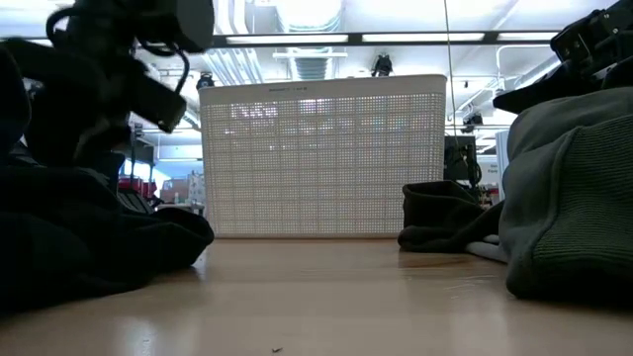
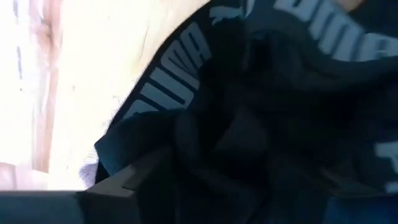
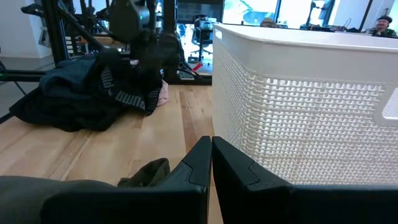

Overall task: Sort clothes
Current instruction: Put the black underwear into the laundry bin

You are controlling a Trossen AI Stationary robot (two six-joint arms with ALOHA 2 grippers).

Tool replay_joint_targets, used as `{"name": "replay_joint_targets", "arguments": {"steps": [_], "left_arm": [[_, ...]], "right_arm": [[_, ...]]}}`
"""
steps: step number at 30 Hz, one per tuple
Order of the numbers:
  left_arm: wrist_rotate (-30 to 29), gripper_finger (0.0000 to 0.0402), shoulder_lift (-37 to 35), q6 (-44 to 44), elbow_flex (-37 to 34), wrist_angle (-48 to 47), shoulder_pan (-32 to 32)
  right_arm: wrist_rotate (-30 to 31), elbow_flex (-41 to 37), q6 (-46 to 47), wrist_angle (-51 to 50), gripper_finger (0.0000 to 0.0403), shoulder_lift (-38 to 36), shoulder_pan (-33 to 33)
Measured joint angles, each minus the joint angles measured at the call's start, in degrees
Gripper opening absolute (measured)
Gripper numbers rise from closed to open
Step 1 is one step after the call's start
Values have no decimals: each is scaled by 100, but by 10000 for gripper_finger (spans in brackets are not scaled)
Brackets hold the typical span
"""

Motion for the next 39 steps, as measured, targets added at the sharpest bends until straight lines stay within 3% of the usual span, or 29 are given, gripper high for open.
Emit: {"name": "replay_joint_targets", "arguments": {"steps": [4,9,11,18,23,28,34,39], "left_arm": [[134,165,322,-8,-6,2,-17],[566,44,589,96,0,-30,-60],[578,13,608,12,62,-143,-67],[-116,4,548,-213,1077,-1132,-130],[-935,2,525,-454,2513,-1849,-163],[-2170,1,523,-479,4128,-2089,-249],[-3653,1,522,25,5767,-2254,-310],[-4476,0,520,869,6747,-2082,-291]], "right_arm": [[0,0,1,0,0,0,2],[0,0,2,0,0,0,0],[0,0,2,0,0,-2,2],[0,1,0,0,0,0,1],[0,0,0,0,0,0,2],[0,1,0,0,0,0,0],[0,0,1,0,0,0,0],[0,1,1,0,0,0,1]]}}
